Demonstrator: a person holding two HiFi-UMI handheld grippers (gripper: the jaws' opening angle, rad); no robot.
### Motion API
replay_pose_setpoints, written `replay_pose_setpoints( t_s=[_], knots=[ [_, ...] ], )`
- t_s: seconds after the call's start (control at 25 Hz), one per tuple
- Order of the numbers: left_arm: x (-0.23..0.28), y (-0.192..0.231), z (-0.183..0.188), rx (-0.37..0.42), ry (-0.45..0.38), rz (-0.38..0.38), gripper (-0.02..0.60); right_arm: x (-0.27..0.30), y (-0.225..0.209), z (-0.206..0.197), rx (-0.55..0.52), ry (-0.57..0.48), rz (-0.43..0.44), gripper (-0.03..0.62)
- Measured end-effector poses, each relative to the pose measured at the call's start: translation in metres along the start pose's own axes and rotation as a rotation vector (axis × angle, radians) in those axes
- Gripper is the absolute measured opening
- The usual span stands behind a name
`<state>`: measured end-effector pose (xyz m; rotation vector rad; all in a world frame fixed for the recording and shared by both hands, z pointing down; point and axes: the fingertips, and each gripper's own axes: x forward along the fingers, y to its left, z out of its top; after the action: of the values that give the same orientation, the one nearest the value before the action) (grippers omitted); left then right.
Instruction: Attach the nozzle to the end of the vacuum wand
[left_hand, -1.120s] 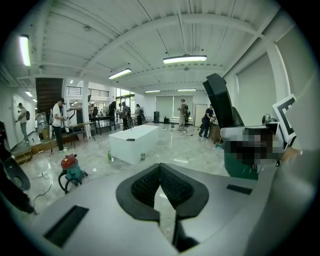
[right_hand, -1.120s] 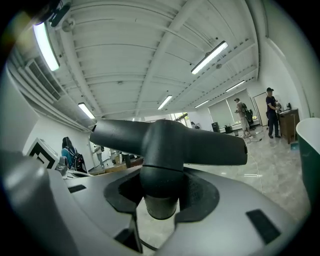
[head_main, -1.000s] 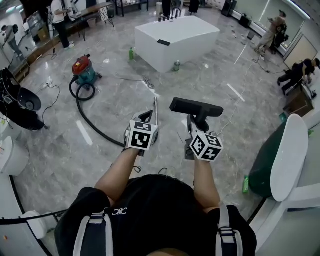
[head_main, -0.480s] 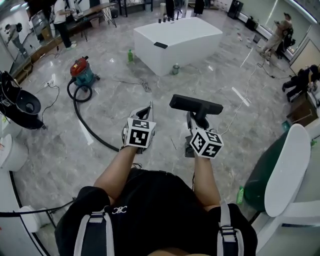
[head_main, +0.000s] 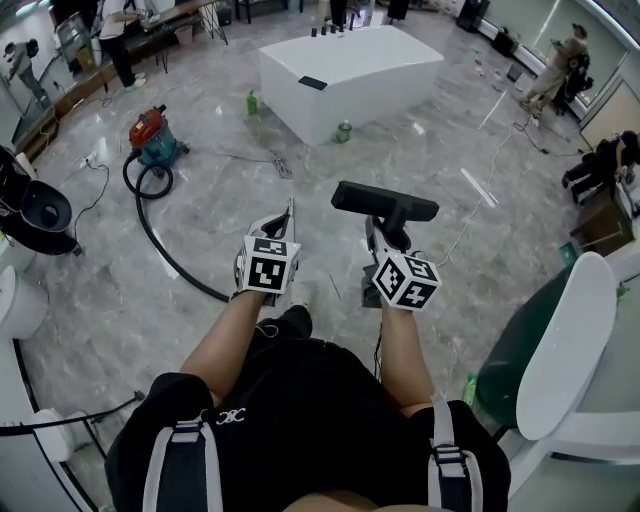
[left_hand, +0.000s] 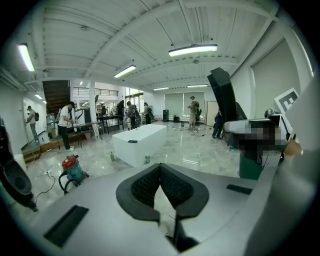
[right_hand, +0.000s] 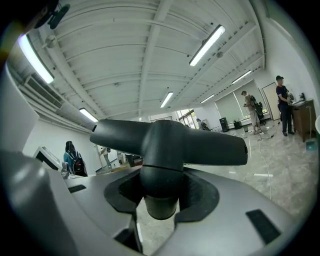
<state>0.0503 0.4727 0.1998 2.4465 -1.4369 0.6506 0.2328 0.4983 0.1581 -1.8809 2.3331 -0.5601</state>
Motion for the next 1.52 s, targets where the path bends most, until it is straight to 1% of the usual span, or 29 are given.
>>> replay_pose_setpoints(
  t_s=[0.24,0.36,0.48,0.68,0.8,1.0,1.16,1.32,1.52],
  knots=[
    [0.058,0.003,0.013,-0.010,-0.004,-0.010,0.011,0.039,-0.029,0.006,-0.019,0.003,0.005,0.166],
    [0.091,0.006,0.027,-0.010,-0.010,-0.018,0.011,0.065,-0.047,0.016,-0.027,-0.003,0.001,0.166],
    [0.127,0.017,0.047,-0.009,-0.016,-0.021,0.011,0.103,-0.066,0.029,-0.029,-0.005,-0.003,0.166],
    [0.193,0.053,0.082,-0.014,0.004,-0.012,0.011,0.179,-0.087,0.057,-0.031,-0.006,-0.001,0.166],
    [0.231,0.079,0.102,-0.008,0.014,-0.003,0.011,0.231,-0.094,0.072,-0.017,-0.007,0.018,0.166],
    [0.293,0.128,0.137,-0.016,0.011,0.003,0.011,0.318,-0.096,0.092,-0.034,-0.003,0.043,0.166],
    [0.337,0.165,0.159,-0.043,0.006,0.004,0.012,0.379,-0.098,0.102,-0.049,0.011,0.053,0.166],
    [0.373,0.195,0.162,-0.077,0.021,0.019,0.011,0.426,-0.100,0.105,-0.060,0.030,0.067,0.166],
    [0.403,0.228,0.143,-0.125,0.081,0.058,0.012,0.478,-0.104,0.092,-0.049,0.082,0.103,0.166]
  ],
)
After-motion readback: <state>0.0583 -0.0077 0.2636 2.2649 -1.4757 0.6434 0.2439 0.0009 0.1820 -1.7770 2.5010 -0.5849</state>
